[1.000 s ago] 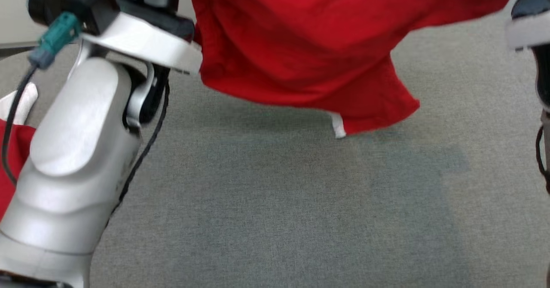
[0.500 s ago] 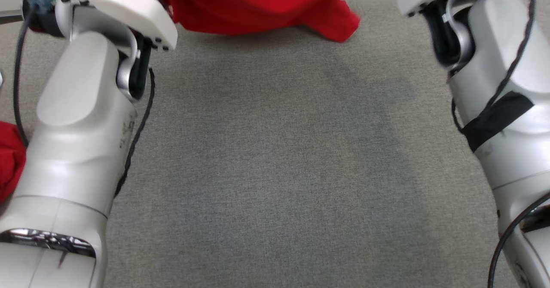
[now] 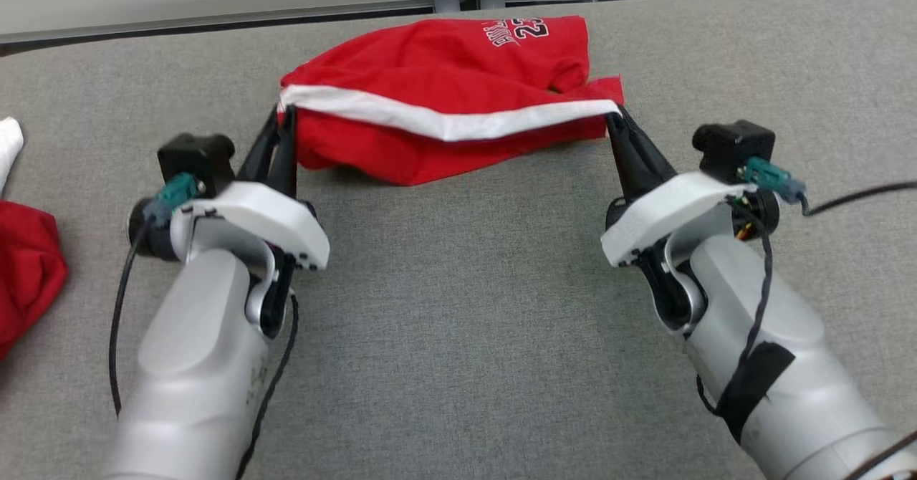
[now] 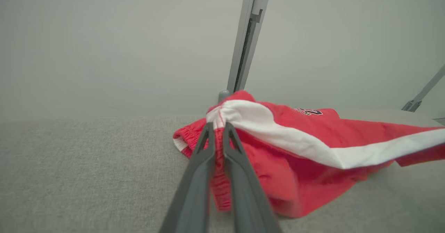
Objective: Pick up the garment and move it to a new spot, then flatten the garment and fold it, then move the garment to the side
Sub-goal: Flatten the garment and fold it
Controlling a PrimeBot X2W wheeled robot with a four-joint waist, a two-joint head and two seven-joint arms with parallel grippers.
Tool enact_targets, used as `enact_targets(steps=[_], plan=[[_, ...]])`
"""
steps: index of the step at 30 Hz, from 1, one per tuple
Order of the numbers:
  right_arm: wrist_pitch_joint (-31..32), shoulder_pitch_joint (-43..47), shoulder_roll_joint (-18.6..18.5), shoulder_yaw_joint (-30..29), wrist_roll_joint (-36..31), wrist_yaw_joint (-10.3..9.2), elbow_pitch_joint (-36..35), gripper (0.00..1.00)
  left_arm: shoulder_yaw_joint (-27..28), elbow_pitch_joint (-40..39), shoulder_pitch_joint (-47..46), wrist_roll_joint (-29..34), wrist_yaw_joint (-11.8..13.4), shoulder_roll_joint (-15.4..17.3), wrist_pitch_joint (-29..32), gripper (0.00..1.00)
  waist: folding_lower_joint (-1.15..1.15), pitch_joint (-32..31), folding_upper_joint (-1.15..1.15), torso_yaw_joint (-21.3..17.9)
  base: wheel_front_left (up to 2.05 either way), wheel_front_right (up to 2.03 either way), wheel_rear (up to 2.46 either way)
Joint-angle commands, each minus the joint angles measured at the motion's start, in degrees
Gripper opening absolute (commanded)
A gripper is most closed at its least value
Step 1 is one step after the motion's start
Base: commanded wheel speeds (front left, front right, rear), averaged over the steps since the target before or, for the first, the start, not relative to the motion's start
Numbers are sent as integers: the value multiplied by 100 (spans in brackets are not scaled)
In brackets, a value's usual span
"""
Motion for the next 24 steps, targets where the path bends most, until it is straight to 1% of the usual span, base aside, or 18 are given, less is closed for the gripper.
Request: enact_targets(steps=[1, 4, 10, 17, 20, 24], plan=[[-41, 102, -69, -39, 28, -2, -114, 0, 52, -86, 137, 14, -17, 13, -25, 0, 0, -38, 0, -3, 0, 0, 0], [-39, 823, -181, -311, 5, -2, -671, 0, 199, -528, 754, 179, -24, 0, -26, 0, 0, -171, 0, 24, 0, 0, 0], [-38, 2301, -250, -707, -268, -2, -1634, 0, 428, -1403, 1986, 371, -47, -32, -25, 0, 0, -539, 0, 15, 0, 0, 0], [-16, 3889, -323, -1073, -601, -2, -2623, 0, 499, -2289, 3398, 438, 50, -38, -26, 0, 0, -1128, 0, -70, 0, 0, 0], [219, 4499, -361, -1236, -762, -3, -3130, 0, 438, -2645, 3917, 457, 133, -26, 56, 0, 0, -1378, 0, -77, 0, 0, 0], [735, 5296, -353, -1524, -999, -3, -3972, 0, 373, -3307, 4631, 465, 254, 97, 492, 0, 0, -1662, 0, -100, 0, 0, 0]])
